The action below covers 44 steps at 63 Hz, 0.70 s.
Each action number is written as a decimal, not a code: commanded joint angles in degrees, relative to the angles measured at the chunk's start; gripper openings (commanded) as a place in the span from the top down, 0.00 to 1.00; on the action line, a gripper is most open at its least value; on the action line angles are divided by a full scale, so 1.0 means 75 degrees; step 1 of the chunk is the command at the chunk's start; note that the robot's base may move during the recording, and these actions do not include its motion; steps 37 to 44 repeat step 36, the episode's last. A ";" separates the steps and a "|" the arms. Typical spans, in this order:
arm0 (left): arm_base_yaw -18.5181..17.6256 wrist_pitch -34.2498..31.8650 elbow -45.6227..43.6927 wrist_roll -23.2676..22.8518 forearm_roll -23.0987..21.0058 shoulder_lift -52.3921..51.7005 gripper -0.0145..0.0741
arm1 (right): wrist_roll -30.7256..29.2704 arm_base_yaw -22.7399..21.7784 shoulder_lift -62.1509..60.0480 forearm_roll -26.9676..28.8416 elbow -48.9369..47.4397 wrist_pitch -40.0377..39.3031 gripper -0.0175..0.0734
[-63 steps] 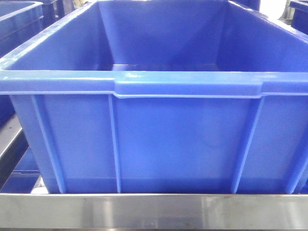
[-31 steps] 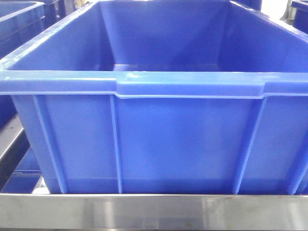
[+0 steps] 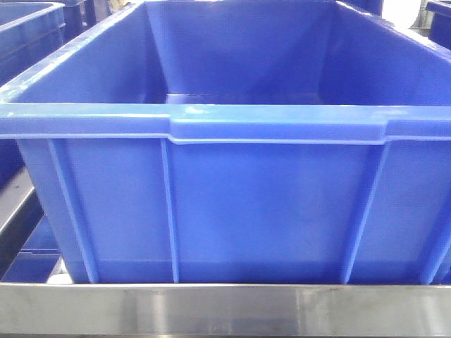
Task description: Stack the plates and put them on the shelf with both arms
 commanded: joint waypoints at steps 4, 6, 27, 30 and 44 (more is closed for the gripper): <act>0.0018 -0.0667 0.0164 -0.0009 -0.0058 -0.0134 0.74 | 0.0005 0.0021 -0.0180 -0.0082 -0.0123 -0.0709 0.75; 0.0018 -0.0667 0.0164 -0.0009 -0.0058 -0.0134 0.74 | 0.0005 0.0021 -0.0180 -0.0082 -0.0123 -0.0709 0.75; 0.0018 -0.0667 0.0164 -0.0009 -0.0058 -0.0134 0.74 | 0.0005 0.0021 -0.0180 -0.0082 -0.0123 -0.0709 0.75; 0.0018 -0.0667 0.0164 -0.0009 -0.0058 -0.0134 0.74 | 0.0005 0.0021 -0.0180 -0.0082 -0.0123 -0.0709 0.75; 0.0018 -0.0667 0.0164 -0.0009 -0.0058 -0.0134 0.74 | 0.0005 0.0021 -0.0180 -0.0082 -0.0123 -0.0709 0.75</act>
